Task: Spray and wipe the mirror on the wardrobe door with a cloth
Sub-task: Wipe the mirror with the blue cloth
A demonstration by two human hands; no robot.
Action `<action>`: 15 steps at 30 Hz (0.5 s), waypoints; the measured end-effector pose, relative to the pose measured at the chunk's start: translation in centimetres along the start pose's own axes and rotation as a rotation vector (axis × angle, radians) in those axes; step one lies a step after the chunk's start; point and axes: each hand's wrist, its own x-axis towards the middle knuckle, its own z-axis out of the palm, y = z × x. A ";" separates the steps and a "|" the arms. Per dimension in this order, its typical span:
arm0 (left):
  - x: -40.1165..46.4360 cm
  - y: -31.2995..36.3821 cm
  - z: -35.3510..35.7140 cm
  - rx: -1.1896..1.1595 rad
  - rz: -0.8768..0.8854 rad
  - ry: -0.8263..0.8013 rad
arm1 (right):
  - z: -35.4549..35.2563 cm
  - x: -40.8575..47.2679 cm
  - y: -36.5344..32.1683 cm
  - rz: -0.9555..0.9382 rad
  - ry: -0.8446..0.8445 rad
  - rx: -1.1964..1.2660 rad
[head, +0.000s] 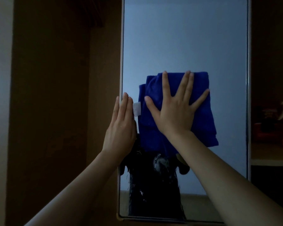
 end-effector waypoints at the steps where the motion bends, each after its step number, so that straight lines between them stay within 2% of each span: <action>1: 0.0 0.0 0.1 -0.055 -0.014 0.008 | 0.1 0.0 -0.1 -0.002 0.008 -0.005; 7: 0.0 1.6 -0.5 -0.415 -0.303 0.135 | 0.2 0.0 0.3 -0.011 0.037 0.008; 11: 0.2 1.8 -0.9 -0.522 -0.491 0.098 | 0.1 -0.1 0.3 -0.010 0.026 -0.003; 15: 0.2 1.8 -1.4 -0.751 -0.544 0.074 | -0.1 -0.1 0.2 -0.007 0.011 -0.007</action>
